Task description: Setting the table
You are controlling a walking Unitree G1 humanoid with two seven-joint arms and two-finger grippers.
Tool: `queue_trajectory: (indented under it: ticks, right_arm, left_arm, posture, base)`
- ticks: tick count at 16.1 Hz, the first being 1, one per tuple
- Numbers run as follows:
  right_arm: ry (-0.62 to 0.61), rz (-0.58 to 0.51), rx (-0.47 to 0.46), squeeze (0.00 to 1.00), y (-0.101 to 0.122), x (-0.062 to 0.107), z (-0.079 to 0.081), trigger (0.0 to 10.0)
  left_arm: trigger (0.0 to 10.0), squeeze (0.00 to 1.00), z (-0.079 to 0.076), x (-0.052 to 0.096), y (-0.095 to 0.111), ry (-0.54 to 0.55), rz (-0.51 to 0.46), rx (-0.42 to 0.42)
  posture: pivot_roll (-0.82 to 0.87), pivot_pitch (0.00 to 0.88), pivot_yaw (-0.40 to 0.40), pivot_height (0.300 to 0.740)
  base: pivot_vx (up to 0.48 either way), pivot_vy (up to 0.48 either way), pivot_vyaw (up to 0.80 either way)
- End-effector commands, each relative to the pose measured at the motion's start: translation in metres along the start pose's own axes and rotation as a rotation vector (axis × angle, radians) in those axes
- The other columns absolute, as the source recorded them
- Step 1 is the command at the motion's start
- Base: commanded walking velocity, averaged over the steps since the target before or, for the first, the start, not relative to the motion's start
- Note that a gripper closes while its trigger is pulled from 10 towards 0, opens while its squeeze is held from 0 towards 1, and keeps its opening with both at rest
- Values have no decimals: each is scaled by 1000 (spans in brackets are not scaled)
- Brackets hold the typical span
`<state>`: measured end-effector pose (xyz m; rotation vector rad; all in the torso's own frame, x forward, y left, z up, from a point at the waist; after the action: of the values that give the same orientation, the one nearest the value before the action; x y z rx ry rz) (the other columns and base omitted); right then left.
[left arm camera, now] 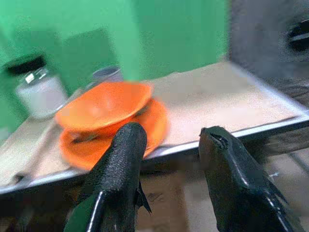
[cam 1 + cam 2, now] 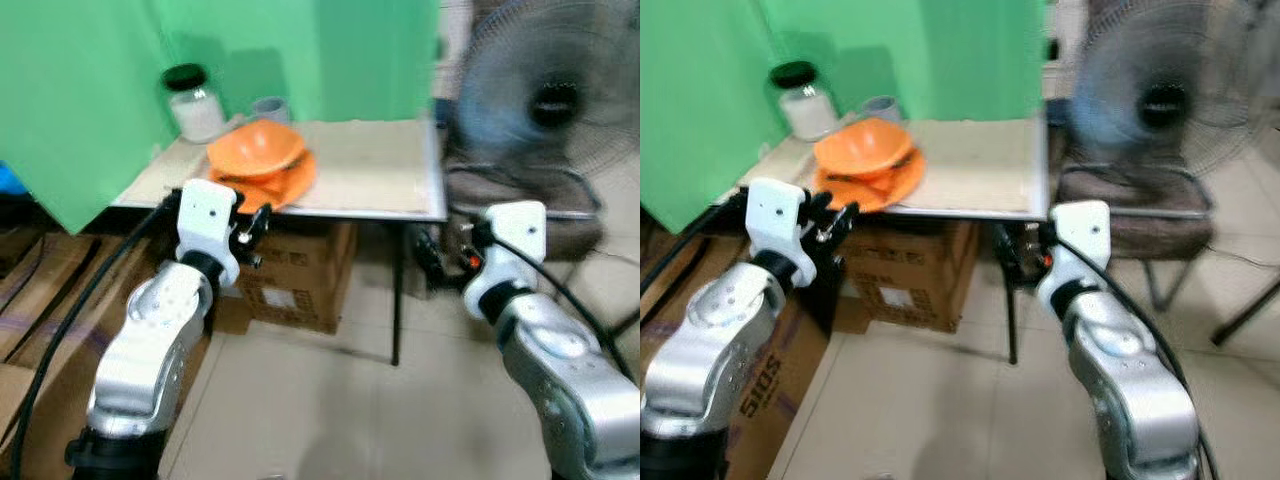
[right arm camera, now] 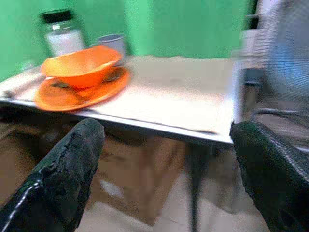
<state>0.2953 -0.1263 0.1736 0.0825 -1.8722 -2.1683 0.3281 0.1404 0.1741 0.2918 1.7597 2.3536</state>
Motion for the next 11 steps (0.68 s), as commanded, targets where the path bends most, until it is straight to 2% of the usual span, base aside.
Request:
queue_trajectory:
  ticks: [1,2,3,4,6,7,11]
  right_arm:
    - [48,10,19,0,-1,-2,9,10000]
    - [53,12,24,0,-1,-3,10,10000]
    - [93,17,17,0,-1,-5,18,10000]
    - [101,23,44,0,-3,-3,19,10000]
    - [50,12,19,0,-2,-1,8,10000]
    - [25,-5,-9,0,1,-1,2,10000]
    - [31,-7,19,0,1,-2,2,10000]
  left_arm:
    - [10000,0,3,1,-1,6,9,-3]
    - [10000,0,3,2,1,3,5,-8]
    - [10000,0,9,5,-1,27,13,-7]
    - [10000,0,9,6,-4,30,21,-11]
    - [10000,0,6,6,-6,6,23,-16]
    - [10000,0,4,3,0,3,2,7]
    - [10000,0,-1,2,1,-28,-3,-12]
  posture:
    - [7,0,84,740]
    - [7,0,84,740]
    - [15,0,81,740]
    - [9,0,83,740]
    - [3,0,82,740]
    - [7,0,83,740]
    - [2,0,91,740]
  base:
    - [292,0,563]
    - [292,0,563]
    - [289,0,800]
    - [292,0,800]
    - [292,0,0]
    - [307,0,0]
    - [308,0,0]
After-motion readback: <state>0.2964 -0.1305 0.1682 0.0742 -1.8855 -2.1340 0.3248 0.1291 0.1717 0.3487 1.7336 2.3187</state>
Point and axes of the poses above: a point about 5 cm out from each wrist's last joint towards the gripper, its own x axis pointing back from the gripper into the wrist, its own y axis along the axis of the wrist's last joint, z = x × y, the point moved 5 cm from there along -x, pointing out of the wrist towards the gripper, and after that the axes turned 9 degrees about -x, right-handed, at the moved point
